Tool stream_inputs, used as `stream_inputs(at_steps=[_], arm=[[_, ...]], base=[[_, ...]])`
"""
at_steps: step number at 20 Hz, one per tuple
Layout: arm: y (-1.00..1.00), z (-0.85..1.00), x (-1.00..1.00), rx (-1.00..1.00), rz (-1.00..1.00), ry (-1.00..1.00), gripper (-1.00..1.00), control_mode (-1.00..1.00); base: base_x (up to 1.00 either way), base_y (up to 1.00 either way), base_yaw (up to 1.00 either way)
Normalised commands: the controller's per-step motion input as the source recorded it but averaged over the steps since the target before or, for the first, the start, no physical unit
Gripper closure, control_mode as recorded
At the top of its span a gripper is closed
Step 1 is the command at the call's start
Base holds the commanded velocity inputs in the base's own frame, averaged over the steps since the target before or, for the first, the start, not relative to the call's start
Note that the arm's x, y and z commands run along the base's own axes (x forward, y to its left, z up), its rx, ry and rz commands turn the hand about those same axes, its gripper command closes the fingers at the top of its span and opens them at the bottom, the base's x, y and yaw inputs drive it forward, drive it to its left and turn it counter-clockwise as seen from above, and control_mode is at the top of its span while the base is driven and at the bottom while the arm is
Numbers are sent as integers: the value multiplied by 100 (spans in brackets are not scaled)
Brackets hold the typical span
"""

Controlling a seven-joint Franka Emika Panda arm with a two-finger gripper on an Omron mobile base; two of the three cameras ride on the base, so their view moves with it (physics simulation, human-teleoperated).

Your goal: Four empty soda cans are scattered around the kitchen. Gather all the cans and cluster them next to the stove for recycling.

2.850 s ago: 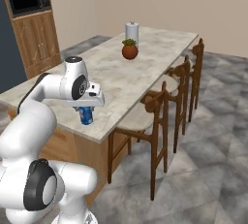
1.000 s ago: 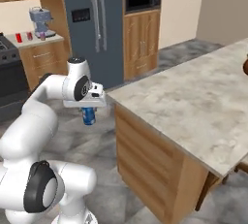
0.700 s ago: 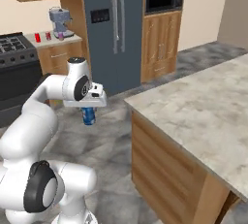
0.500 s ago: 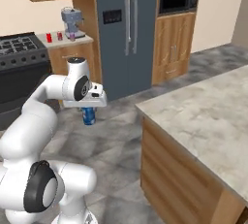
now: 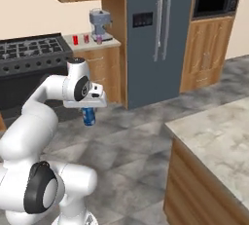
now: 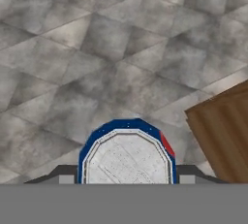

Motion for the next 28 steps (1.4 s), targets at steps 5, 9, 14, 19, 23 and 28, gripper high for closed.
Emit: stream_inputs(at_steps=[5, 9, 14, 19, 23, 28], arm=[[0, 0, 0, 0, 0, 0, 100, 100], [0, 0, 0, 0, 0, 0, 100, 100], [0, 0, 0, 0, 0, 0, 100, 100], [0, 0, 0, 0, 0, 0, 100, 100], [0, 0, 0, 0, 0, 0, 100, 100], [0, 0, 0, 0, 0, 0, 100, 100]], base=[[74, 22, 24], [86, 14, 22], [98, 2, 22], [100, 0, 21], [97, 0, 21], [91, 0, 22]])
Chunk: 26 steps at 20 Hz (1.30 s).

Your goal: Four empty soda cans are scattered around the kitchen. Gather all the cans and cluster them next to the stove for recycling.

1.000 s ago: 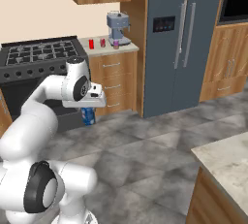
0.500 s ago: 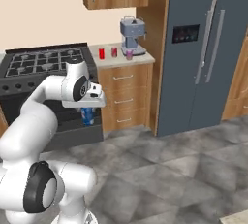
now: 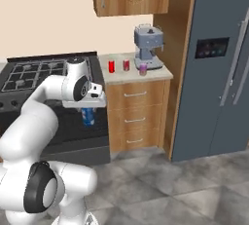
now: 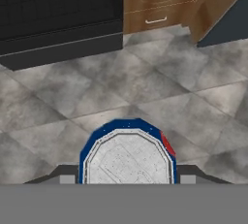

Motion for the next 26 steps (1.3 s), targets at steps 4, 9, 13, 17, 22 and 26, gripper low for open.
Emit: stream_inputs(at_steps=[4, 9, 13, 17, 22, 26], arm=[[0, 0, 0, 0, 0, 0, 100, 100], [0, 0, 0, 0, 0, 0, 100, 100], [0, 0, 0, 0, 0, 0, 100, 100], [0, 0, 0, 0, 0, 0, 100, 100], [0, 0, 0, 0, 0, 0, 100, 100], [0, 0, 0, 0, 0, 0, 100, 100]], base=[[80, -3, 24], [38, -29, 25], [22, -48, 28], [25, -51, 28], [44, -51, 24], [49, -48, 23]])
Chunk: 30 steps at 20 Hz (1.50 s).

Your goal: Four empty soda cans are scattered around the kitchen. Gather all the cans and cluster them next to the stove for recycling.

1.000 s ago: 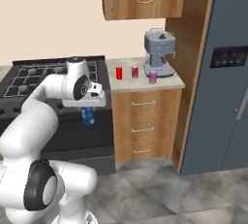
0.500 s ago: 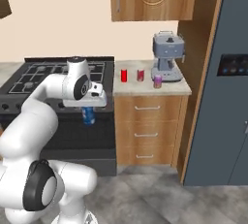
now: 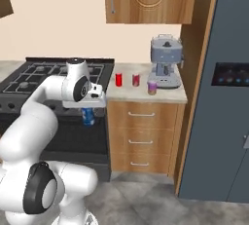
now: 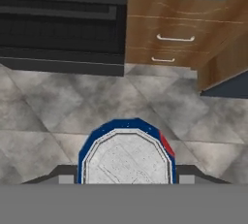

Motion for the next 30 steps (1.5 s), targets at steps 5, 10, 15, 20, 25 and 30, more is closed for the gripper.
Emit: stream_inputs(at_steps=[5, 10, 15, 20, 25, 30], arm=[[0, 0, 0, 0, 0, 0, 100, 100], [0, 0, 0, 0, 0, 0, 100, 100], [0, 0, 0, 0, 0, 0, 100, 100], [0, 0, 0, 0, 0, 0, 100, 100], [0, 0, 0, 0, 0, 0, 100, 100], [0, 0, 0, 0, 0, 0, 100, 100]], base=[[59, -30, 21], [64, -14, 19], [57, -23, 19], [40, -35, 17], [19, -44, 11], [21, -44, 9]])
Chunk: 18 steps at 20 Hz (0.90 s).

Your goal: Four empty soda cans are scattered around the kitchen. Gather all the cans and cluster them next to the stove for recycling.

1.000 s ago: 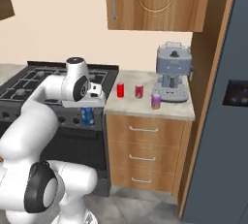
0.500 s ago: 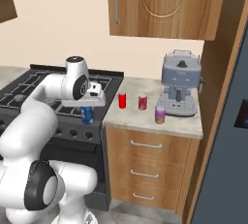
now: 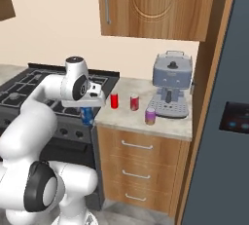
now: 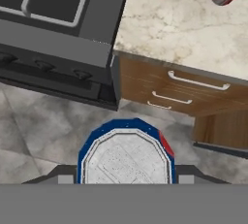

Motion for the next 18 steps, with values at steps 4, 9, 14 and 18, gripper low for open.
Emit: stream_inputs(at_steps=[4, 9, 14, 18], arm=[[0, 0, 0, 0, 0, 0, 100, 100], [0, 0, 0, 0, 0, 0, 100, 100], [0, 0, 0, 0, 0, 0, 100, 100], [0, 0, 0, 0, 0, 0, 100, 100]], base=[[34, -34, 8], [44, -26, 6], [43, -23, 5], [42, -24, 5]])
